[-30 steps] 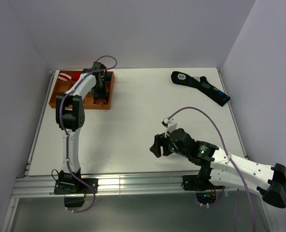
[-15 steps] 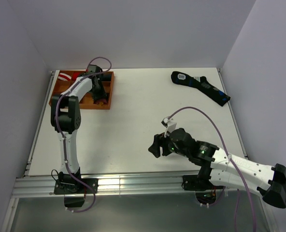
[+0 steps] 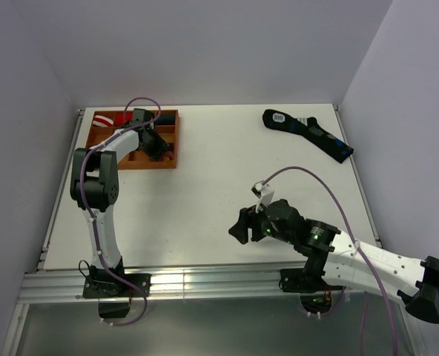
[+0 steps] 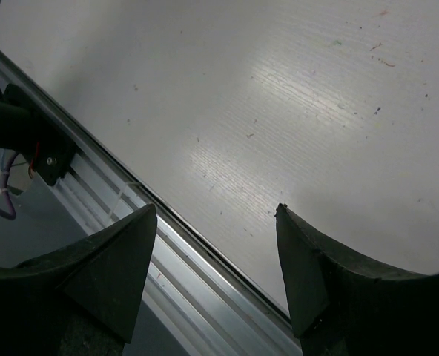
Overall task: Roll the socks
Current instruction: Place the sock in the storage box.
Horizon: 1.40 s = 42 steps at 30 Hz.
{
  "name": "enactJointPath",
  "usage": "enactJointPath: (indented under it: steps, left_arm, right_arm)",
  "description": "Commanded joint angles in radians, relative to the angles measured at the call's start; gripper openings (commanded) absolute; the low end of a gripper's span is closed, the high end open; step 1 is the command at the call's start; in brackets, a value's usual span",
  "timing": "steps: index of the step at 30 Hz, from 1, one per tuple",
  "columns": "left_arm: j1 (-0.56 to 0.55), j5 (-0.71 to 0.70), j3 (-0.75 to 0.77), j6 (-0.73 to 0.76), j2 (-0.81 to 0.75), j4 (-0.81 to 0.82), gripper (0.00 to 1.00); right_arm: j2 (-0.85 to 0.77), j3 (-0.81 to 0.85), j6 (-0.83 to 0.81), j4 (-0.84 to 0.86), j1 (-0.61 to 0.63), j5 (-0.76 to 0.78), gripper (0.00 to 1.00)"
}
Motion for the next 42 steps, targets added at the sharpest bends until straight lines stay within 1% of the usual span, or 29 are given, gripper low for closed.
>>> enactJointPath:
  steps: [1,3,7,9,10,11,13,14,18,24,25,28,30,37,41,42]
  left_arm:
    - [-0.056,0.131,-0.099,-0.181,0.105,-0.140,0.00]
    - [-0.053,0.111,-0.089,-0.203,0.102,-0.159,0.00]
    - [-0.047,-0.016,-0.038,-0.208,0.102,-0.255,0.01]
    - [-0.034,-0.047,-0.029,-0.200,0.098,-0.295,0.00]
    - [-0.030,-0.076,-0.011,-0.194,0.104,-0.310,0.01]
    - [-0.024,-0.116,0.006,-0.186,0.111,-0.367,0.00]
    - [-0.022,-0.191,0.057,-0.180,0.127,-0.430,0.00]
    - [-0.021,-0.260,0.065,-0.180,0.124,-0.452,0.00]
    - [-0.013,-0.365,0.091,-0.186,0.115,-0.521,0.00]
    - [-0.007,-0.504,0.207,-0.183,0.159,-0.637,0.00]
    - [-0.005,-0.548,0.230,-0.185,0.168,-0.668,0.00]
    - [-0.007,-0.622,0.266,-0.197,0.180,-0.699,0.00]
    - [-0.007,-0.650,0.276,-0.208,0.187,-0.728,0.00]
    - [-0.005,-0.678,0.275,-0.203,0.213,-0.720,0.00]
    - [-0.010,-0.684,0.283,-0.163,0.237,-0.711,0.00]
    - [-0.013,-0.676,0.276,-0.140,0.236,-0.678,0.00]
  right_arm:
    - [-0.027,-0.013,0.014,0.024,-0.008,0.003,0.73]
    - [-0.030,-0.017,0.017,0.027,-0.008,-0.002,0.73]
    - [-0.040,-0.022,0.020,0.024,-0.008,-0.003,0.73]
    - [-0.046,-0.025,0.020,0.019,-0.008,0.001,0.72]
    - [-0.047,-0.025,0.020,0.017,-0.008,0.001,0.73]
    - [-0.047,-0.025,0.020,0.017,-0.006,0.003,0.73]
    - [-0.046,-0.023,0.020,0.017,-0.008,-0.002,0.72]
    - [-0.044,-0.023,0.020,0.019,-0.006,-0.003,0.73]
    - [-0.046,-0.025,0.020,0.016,-0.008,0.000,0.73]
    - [-0.058,-0.029,0.020,0.004,-0.008,0.006,0.73]
    - [-0.063,-0.031,0.020,0.002,-0.008,0.006,0.72]
    - [-0.063,-0.032,0.021,0.001,-0.006,0.006,0.73]
    - [-0.061,-0.036,0.021,0.008,-0.008,0.004,0.72]
    - [-0.058,-0.042,0.021,0.010,-0.006,0.004,0.72]
    - [-0.058,-0.048,0.026,0.008,-0.008,0.009,0.73]
    - [-0.058,-0.048,0.026,0.007,-0.008,0.010,0.73]
